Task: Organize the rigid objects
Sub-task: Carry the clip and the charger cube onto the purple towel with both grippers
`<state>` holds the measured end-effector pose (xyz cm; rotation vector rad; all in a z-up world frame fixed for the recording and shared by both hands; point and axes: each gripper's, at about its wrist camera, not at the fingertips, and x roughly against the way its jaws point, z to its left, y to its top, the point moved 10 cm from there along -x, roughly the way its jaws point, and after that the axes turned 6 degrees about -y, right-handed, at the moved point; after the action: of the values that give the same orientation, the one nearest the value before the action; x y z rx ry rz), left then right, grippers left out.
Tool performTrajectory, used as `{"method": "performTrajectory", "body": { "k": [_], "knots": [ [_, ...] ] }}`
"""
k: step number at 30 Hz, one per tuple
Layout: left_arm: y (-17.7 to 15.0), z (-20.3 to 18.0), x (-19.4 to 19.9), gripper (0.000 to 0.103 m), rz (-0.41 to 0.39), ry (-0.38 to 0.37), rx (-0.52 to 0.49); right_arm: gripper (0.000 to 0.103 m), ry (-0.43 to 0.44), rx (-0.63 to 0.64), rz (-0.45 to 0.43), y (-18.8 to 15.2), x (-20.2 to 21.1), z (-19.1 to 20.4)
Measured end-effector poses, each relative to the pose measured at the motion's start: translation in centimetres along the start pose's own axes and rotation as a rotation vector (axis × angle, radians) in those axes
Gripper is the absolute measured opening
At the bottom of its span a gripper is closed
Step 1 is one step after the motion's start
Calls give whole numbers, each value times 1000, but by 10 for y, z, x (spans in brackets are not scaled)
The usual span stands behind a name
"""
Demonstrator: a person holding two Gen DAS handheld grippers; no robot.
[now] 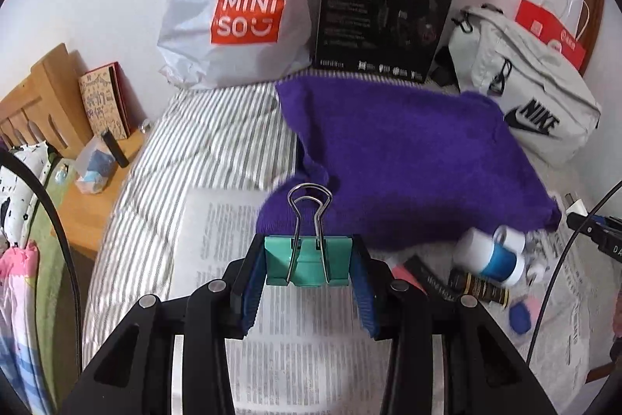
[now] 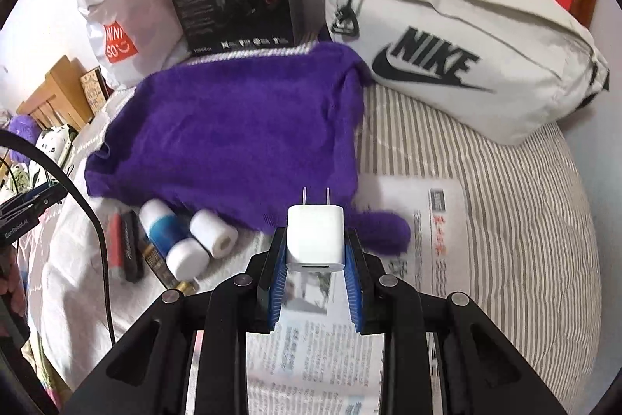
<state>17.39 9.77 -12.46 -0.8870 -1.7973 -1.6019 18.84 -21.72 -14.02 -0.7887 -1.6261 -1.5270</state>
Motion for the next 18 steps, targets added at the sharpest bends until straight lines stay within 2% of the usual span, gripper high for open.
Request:
{"method": "performTrajectory", "body": {
  "k": [9, 18],
  "knots": [
    [45, -17, -29, 39, 0, -42, -28, 27, 23, 52, -45, 52, -19, 10],
    [78, -38, -69, 39, 7, -80, -44, 27, 43, 79, -58, 93, -52, 22]
  ]
}}
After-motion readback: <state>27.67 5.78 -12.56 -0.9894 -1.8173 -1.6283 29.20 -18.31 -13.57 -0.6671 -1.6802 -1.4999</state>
